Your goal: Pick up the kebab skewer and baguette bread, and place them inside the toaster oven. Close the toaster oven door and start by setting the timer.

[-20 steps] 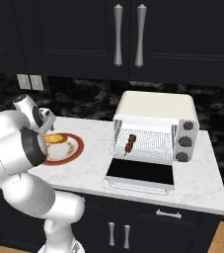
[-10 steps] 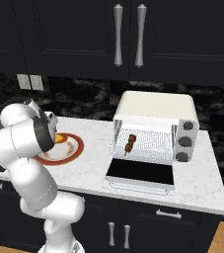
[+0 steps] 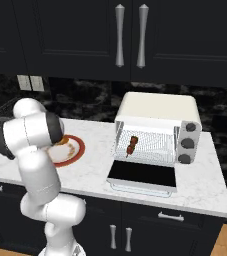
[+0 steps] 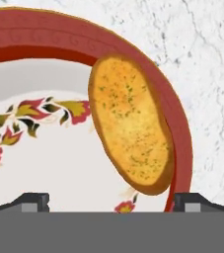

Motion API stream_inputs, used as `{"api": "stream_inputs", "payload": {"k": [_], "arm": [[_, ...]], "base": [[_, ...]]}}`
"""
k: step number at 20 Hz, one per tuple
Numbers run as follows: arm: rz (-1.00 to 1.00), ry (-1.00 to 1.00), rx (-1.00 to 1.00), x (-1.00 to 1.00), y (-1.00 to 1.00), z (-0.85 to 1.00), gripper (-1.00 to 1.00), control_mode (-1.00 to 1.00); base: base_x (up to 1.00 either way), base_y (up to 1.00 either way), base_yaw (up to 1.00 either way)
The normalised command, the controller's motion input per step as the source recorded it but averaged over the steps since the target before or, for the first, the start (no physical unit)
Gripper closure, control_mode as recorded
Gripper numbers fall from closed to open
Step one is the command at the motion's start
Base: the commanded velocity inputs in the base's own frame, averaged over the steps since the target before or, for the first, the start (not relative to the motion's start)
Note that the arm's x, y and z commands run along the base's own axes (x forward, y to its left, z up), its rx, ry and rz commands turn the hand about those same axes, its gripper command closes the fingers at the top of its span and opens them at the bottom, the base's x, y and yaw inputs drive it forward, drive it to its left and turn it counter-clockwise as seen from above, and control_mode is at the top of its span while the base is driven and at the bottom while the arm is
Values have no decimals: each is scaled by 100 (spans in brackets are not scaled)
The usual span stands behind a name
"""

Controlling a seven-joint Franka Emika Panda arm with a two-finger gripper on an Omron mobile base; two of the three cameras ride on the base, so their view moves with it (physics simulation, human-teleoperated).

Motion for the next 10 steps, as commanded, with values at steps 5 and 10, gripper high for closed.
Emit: {"api": "stream_inputs", "payload": {"k": [5,10], "arm": [[1,0,-2,28,4,-11,-100,-100],[0,1,0,20,1,-15,-100,-100]], "base": [[0,0,0],[0,0,0]]}}
